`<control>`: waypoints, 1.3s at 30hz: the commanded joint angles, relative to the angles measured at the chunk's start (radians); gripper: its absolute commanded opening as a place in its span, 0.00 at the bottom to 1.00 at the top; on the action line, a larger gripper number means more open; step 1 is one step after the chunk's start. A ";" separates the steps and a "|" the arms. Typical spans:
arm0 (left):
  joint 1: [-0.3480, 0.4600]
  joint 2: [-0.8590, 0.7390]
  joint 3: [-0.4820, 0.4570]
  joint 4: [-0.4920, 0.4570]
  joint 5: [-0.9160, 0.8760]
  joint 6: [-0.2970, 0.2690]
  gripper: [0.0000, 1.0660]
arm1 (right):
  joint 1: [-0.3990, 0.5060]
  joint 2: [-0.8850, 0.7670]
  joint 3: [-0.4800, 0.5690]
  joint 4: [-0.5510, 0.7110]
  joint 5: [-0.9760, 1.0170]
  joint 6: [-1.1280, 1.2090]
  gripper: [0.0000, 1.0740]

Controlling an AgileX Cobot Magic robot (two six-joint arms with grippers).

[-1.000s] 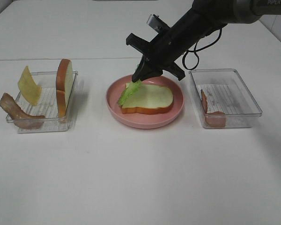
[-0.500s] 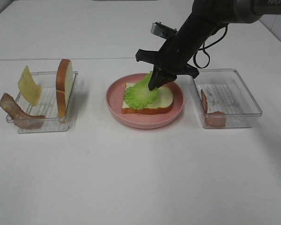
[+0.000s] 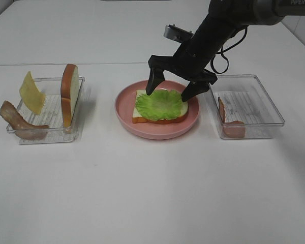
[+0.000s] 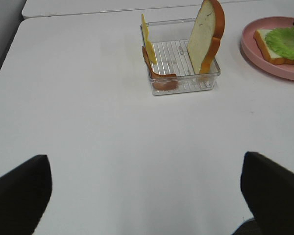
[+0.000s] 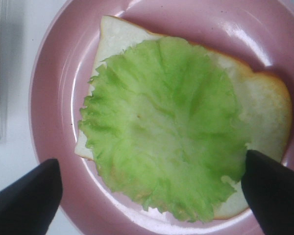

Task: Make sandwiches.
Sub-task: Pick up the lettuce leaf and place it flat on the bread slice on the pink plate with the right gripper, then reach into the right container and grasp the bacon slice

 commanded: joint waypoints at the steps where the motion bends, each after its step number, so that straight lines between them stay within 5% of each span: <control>1: -0.005 -0.011 0.000 -0.002 -0.006 -0.003 0.94 | -0.003 -0.014 -0.012 -0.009 0.003 -0.020 0.91; 10: -0.005 -0.011 0.000 -0.002 -0.006 -0.003 0.94 | -0.003 -0.014 -0.129 -0.028 0.102 0.004 0.91; 18: -0.005 -0.011 0.000 -0.002 -0.006 -0.003 0.94 | -0.003 -0.014 -0.365 -0.236 0.333 0.116 0.91; 25: -0.005 -0.011 0.000 -0.001 -0.006 -0.003 0.94 | -0.003 -0.049 -0.386 -0.284 0.333 0.144 0.91; 30: -0.005 -0.011 0.000 -0.001 -0.006 -0.003 0.94 | -0.003 -0.116 -0.303 -0.396 0.333 0.187 0.91; 39: -0.005 -0.011 0.000 -0.001 -0.006 -0.003 0.94 | -0.003 -0.240 0.017 -0.543 0.333 0.321 0.91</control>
